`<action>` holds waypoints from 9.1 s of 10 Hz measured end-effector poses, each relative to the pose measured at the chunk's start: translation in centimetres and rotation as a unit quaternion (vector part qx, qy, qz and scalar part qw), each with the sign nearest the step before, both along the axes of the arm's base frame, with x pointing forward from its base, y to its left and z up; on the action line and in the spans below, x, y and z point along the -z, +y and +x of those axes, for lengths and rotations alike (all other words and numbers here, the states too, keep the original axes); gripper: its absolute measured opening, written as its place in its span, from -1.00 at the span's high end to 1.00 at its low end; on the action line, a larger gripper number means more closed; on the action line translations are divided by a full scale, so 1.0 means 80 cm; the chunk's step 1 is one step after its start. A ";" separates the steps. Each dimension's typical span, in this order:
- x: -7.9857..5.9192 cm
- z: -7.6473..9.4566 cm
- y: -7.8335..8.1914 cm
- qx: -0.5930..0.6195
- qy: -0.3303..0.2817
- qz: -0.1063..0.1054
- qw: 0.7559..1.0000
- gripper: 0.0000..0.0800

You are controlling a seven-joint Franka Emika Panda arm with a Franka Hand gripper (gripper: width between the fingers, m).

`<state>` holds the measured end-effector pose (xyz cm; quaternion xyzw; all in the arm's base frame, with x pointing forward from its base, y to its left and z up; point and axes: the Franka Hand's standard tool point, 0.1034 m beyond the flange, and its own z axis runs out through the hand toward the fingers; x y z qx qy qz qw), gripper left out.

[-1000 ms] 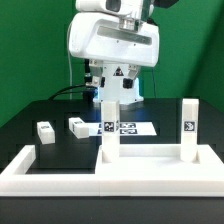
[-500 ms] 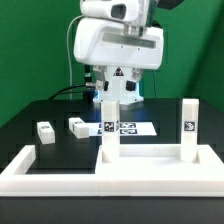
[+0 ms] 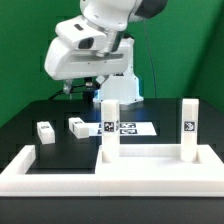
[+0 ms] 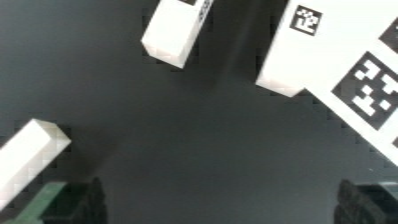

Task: Assemble desk

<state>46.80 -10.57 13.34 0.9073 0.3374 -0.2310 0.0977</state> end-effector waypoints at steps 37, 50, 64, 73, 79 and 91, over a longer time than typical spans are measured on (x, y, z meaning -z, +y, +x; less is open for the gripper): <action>0.106 -0.113 -0.033 0.242 0.174 -0.095 0.950 -0.62; 0.132 -0.128 -0.032 0.235 0.180 -0.097 0.950 -0.62; 0.150 -0.155 -0.038 0.269 0.198 -0.106 0.937 -0.62; 0.150 -0.156 -0.038 0.269 0.199 -0.107 0.936 0.29; 0.086 -0.131 -0.025 0.277 0.204 -0.089 0.935 0.28; -0.016 0.022 0.128 0.339 -0.103 -0.011 0.935 0.28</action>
Offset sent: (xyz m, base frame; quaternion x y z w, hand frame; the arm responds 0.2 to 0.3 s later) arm 0.0000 0.0000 0.0000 0.0000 -0.1296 0.0000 0.9916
